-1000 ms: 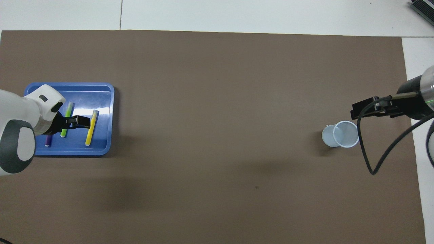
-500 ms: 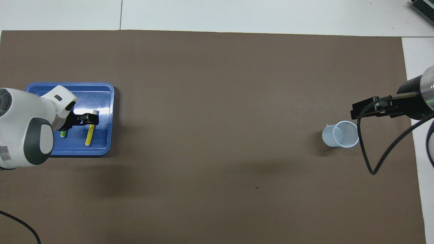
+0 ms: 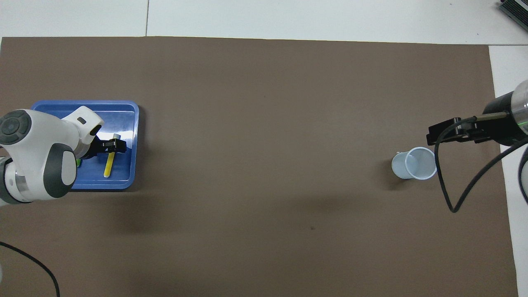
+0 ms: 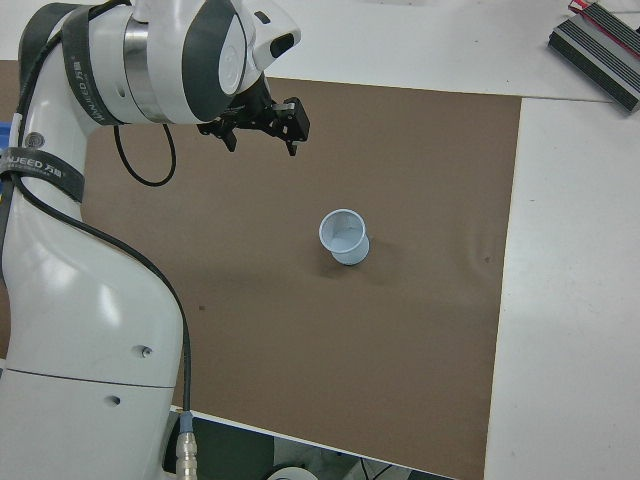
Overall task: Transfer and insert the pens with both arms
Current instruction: 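Reach the left gripper over the tray and grasp the yellow pen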
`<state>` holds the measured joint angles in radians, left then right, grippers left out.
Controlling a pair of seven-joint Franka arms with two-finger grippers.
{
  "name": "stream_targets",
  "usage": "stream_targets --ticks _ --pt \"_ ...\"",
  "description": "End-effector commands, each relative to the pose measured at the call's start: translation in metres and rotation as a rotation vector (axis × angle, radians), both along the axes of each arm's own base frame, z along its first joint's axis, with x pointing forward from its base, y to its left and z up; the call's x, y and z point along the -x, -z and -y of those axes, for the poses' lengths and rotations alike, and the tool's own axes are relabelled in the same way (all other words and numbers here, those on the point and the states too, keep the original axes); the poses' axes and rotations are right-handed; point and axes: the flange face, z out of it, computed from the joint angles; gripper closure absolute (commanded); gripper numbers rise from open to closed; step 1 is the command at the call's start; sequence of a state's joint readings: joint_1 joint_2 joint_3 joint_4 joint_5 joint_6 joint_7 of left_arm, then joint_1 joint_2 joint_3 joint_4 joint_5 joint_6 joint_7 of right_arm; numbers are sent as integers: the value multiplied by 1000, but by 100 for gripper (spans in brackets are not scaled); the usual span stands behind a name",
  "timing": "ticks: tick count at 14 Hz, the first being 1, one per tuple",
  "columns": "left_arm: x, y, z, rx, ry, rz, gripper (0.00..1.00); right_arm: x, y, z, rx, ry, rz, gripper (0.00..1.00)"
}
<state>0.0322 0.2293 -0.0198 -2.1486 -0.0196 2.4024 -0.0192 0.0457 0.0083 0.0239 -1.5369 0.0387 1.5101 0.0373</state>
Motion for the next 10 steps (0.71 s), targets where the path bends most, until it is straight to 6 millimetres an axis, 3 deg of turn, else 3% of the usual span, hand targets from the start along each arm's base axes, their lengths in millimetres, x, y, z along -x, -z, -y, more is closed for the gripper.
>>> stream_targets --ticks 1,4,6,10 --pt "1 -1 6 0 22 8 45 5 -1 3 -22 10 14 0" --pt "1 -1 9 0 26 11 84 5 -1 3 -22 10 14 0" --pt "1 -1 11 0 27 11 100 5 -1 3 -22 10 14 0" --pt "1 -1 16 0 23 6 100 5 -1 3 -22 10 14 0"
